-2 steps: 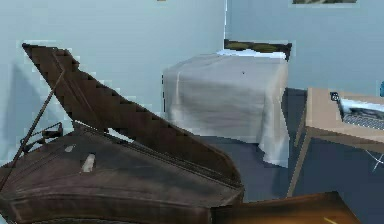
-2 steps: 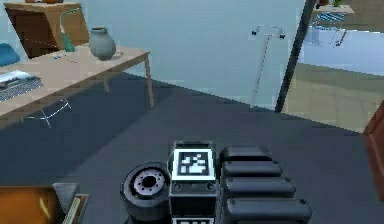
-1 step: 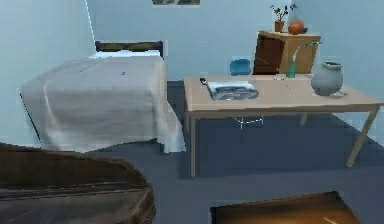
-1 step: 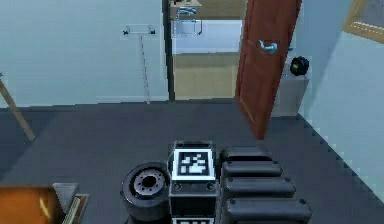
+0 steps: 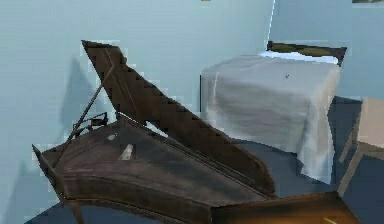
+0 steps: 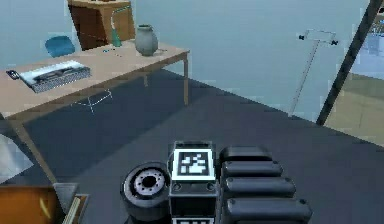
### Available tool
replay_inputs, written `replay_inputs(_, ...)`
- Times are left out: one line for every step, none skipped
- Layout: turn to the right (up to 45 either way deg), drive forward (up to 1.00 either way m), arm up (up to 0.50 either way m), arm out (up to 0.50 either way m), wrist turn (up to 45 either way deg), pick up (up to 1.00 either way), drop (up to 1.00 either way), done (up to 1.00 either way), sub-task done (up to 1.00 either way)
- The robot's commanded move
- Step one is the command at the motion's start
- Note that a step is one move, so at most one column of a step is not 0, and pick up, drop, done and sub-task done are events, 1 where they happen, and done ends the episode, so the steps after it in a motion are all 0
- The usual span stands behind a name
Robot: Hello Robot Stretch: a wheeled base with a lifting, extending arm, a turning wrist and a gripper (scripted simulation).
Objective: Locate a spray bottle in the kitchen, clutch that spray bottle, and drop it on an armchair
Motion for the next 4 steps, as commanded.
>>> replay_inputs(-42.0,0.0,0.0,0.0,0.0,0.0,0.0,0.0,0.0)
replay_inputs(-3.0,0.0,0.0,0.0,0.0,0.0,0.0,0.0,0.0)
replay_inputs(45.0,0.0,0.0,0.0,0.0,0.0,0.0,0.0,0.0)
replay_inputs(45.0,0.0,0.0,0.0,0.0,0.0,0.0,0.0,0.0)
